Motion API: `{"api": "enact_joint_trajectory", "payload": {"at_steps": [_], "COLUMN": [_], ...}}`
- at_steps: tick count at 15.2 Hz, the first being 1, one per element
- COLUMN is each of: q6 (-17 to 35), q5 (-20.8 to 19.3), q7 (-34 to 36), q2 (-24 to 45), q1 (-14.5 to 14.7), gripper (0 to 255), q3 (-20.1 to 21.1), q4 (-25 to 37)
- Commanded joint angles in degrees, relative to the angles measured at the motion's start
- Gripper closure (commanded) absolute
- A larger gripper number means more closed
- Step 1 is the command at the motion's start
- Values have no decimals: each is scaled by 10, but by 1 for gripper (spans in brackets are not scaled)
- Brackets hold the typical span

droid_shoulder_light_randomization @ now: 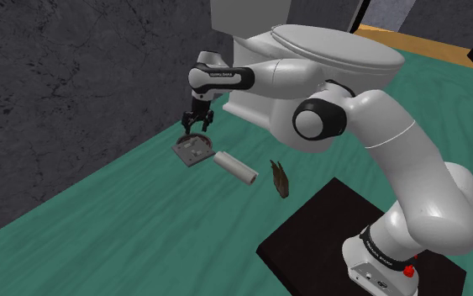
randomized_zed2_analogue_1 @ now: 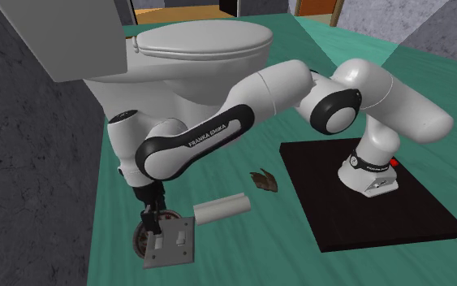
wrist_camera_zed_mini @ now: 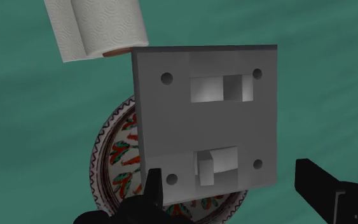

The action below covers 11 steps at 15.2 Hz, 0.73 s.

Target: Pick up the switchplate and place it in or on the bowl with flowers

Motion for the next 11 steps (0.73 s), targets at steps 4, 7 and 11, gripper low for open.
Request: {"api": "enact_joint_trajectory", "payload": {"at_steps": [4, 7, 11], "q6": [-51, -51, -51], "q5": [-3, -3, -3], "q7": [4, 4, 4], "q2": [-14, -14, -14], "q1": [-9, -9, -9], "gripper": [0, 0, 0], "q3": [-2, -2, -2], "q4": [36, 36, 36]}}
